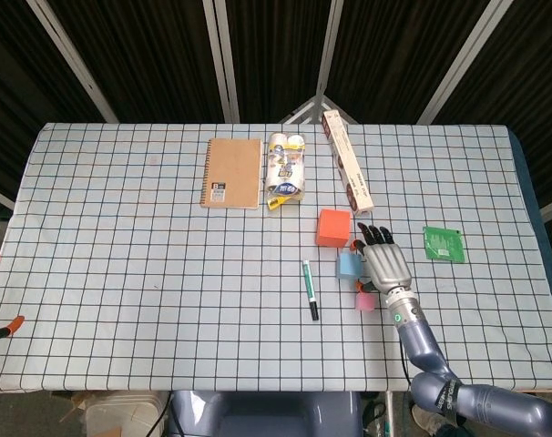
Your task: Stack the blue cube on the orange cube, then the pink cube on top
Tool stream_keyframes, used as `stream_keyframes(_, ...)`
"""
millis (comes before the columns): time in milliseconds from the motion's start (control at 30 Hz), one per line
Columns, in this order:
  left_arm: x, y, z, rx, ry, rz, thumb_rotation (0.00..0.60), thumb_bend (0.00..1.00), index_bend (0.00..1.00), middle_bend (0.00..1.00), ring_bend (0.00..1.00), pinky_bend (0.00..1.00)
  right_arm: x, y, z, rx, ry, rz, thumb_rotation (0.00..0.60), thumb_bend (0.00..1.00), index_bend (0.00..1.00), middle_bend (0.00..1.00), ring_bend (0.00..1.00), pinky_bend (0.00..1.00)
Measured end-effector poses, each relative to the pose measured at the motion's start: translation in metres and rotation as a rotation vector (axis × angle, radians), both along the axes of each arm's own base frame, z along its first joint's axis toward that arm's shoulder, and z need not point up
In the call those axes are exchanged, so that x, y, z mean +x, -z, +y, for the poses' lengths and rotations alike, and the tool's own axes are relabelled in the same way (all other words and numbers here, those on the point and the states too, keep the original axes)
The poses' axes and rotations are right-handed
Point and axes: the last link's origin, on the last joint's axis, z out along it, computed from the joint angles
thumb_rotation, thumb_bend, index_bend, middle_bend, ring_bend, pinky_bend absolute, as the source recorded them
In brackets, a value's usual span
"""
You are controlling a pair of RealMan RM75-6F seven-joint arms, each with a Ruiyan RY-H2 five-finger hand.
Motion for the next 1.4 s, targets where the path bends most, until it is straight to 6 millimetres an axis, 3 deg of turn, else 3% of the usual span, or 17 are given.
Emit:
stream_keyframes(367,-0.001,-0.001,0.001,0.003,-0.005,0.000,0.600,0.13,0.08,0.00,0.00,0.00,0.003,0.009,-0.004,0.005,-0.002,0.001,0.600,0.25,0.39,0.00,0.00,0.00)
stream_keyframes(533,-0.001,-0.001,0.001,0.006,-0.007,0.000,0.600,0.13,0.08,0.00,0.00,0.00,0.003,0.010,-0.005,0.003,0.002,-0.001,0.600,0.36,0.45,0.00,0.00,0.00)
stream_keyframes(800,-0.001,-0.001,0.000,0.006,-0.006,0.003,0.600,0.13,0.08,0.00,0.00,0.00,0.003,0.007,-0.006,-0.012,0.003,-0.007,0.600,0.39,0.47,0.00,0.00,0.00)
stream_keyframes(1133,0.000,-0.002,-0.001,0.001,0.002,-0.009,0.600,0.13,0.08,0.00,0.00,0.00,0.010,-0.026,-0.002,-0.067,-0.018,0.007,0.600,0.39,0.47,0.00,0.00,0.00)
stream_keyframes(1400,-0.002,-0.004,-0.002,0.003,0.001,-0.017,0.600,0.13,0.08,0.00,0.00,0.00,0.041,-0.057,-0.008,-0.113,-0.068,0.070,0.600,0.39,0.47,0.00,0.00,0.00)
